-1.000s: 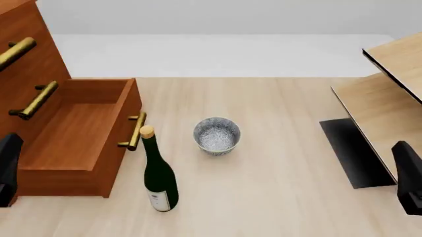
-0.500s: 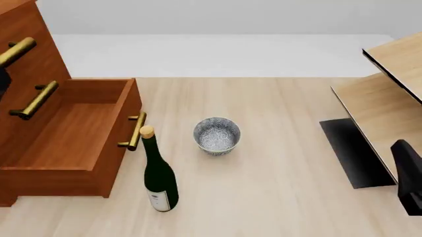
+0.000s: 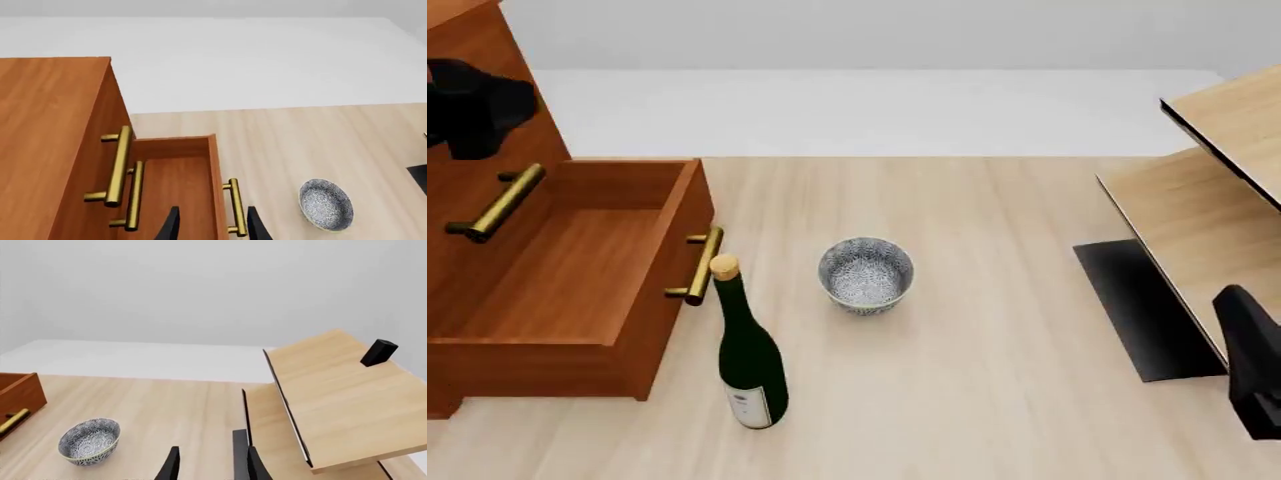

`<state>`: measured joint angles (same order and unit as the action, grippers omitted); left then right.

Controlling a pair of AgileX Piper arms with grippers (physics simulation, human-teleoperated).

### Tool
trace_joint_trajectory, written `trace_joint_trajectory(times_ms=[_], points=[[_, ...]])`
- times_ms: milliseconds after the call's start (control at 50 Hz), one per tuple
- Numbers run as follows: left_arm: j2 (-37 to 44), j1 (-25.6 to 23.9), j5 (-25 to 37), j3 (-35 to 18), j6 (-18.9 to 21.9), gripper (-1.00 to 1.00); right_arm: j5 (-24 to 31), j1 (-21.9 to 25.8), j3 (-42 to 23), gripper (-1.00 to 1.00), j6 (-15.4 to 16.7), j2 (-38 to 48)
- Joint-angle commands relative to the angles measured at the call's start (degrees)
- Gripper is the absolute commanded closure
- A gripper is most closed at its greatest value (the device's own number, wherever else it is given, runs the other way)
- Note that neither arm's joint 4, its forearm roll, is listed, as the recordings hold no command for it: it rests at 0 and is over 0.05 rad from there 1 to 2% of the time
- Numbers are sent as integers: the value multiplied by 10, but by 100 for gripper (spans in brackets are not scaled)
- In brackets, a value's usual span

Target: Put the wine bottle in the bottom drawer of the cabinet.

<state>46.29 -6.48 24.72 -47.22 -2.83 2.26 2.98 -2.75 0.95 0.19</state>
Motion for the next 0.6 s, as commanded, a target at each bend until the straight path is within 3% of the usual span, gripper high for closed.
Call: trace_joint_trajectory(times_ms=[20,220,600], points=[[56,-29,41,-21,-18,-100,2,3,2,-100,0,0],[77,-23,23,8,-45,-100,4,5,3,-100,-2,1],[130,-42,-25,46,-39,-100,-1,13,12,-100,-3,10]])
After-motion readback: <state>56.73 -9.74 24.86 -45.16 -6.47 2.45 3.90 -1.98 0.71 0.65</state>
